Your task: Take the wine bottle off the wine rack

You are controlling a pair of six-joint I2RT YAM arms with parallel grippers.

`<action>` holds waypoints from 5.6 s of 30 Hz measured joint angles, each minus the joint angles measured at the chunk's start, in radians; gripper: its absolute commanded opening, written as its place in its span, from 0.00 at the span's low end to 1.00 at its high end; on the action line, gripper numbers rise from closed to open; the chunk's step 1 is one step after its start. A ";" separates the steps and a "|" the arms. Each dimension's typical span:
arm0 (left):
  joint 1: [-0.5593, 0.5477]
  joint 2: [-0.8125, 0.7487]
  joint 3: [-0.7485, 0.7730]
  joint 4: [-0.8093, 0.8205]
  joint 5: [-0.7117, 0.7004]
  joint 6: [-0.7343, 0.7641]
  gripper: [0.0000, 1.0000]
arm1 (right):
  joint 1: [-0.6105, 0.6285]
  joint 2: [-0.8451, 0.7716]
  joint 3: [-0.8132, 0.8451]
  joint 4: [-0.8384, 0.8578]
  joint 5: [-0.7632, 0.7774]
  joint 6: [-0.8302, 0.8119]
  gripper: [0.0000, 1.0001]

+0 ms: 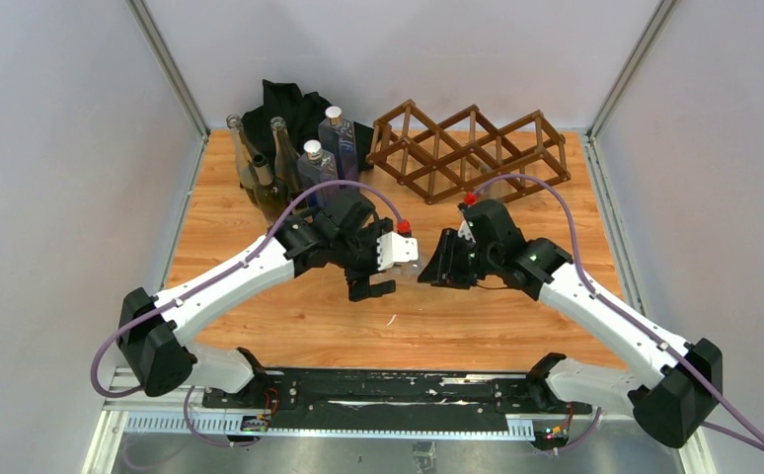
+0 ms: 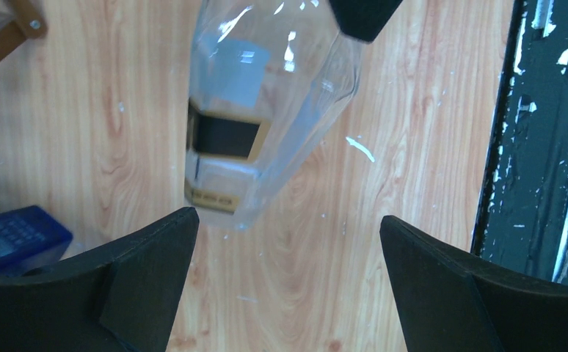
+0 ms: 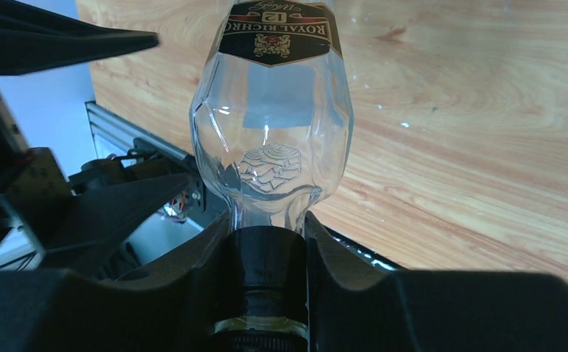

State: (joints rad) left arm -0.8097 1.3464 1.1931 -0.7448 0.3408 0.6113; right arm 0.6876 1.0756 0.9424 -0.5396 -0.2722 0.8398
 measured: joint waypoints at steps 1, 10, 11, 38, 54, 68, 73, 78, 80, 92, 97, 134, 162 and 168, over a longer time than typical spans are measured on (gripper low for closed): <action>-0.006 0.000 -0.016 0.016 0.006 -0.002 1.00 | 0.000 0.012 0.009 -0.002 -0.018 -0.001 0.00; -0.012 -0.001 -0.079 0.098 0.053 -0.020 1.00 | 0.000 0.066 0.035 0.017 -0.118 0.006 0.00; -0.012 -0.001 -0.079 0.099 0.054 -0.020 1.00 | 0.000 0.068 0.035 0.019 -0.124 0.010 0.00; -0.001 -0.007 -0.106 0.088 -0.034 0.123 1.00 | 0.000 0.179 0.084 0.077 -0.304 -0.008 0.00; 0.061 -0.012 -0.091 0.041 0.112 0.059 0.20 | 0.000 0.185 0.139 0.076 -0.343 -0.052 0.47; 0.190 -0.055 -0.013 0.053 0.275 -0.211 0.00 | -0.016 0.021 0.138 0.266 -0.299 -0.145 0.90; 0.210 -0.070 0.013 0.054 0.392 -0.303 0.00 | -0.016 -0.028 0.115 0.341 -0.314 -0.213 0.92; 0.210 -0.099 0.015 0.055 0.512 -0.385 0.00 | -0.011 -0.023 0.097 0.421 -0.366 -0.261 0.94; 0.210 -0.108 0.019 0.056 0.553 -0.413 0.00 | -0.003 -0.017 0.092 0.447 -0.383 -0.273 0.94; 0.211 -0.130 0.019 0.119 0.725 -0.591 0.00 | 0.058 0.021 0.068 0.638 -0.468 -0.287 0.49; 0.220 -0.134 0.019 0.117 0.758 -0.624 0.45 | 0.058 0.022 0.066 0.655 -0.475 -0.289 0.00; 0.712 -0.148 0.349 -0.261 0.300 -0.387 1.00 | 0.006 0.753 0.559 0.566 0.203 -0.687 0.00; 0.712 -0.188 0.373 -0.275 0.232 -0.387 1.00 | -0.003 0.761 0.518 0.720 0.284 -0.730 0.94; 0.712 -0.204 0.397 -0.275 0.213 -0.397 1.00 | -0.008 0.655 0.518 0.635 0.303 -0.729 0.97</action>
State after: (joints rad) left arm -0.0975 1.1427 1.5898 -1.0203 0.5541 0.2146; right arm 0.6796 1.7306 1.4609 0.0956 0.0311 0.1104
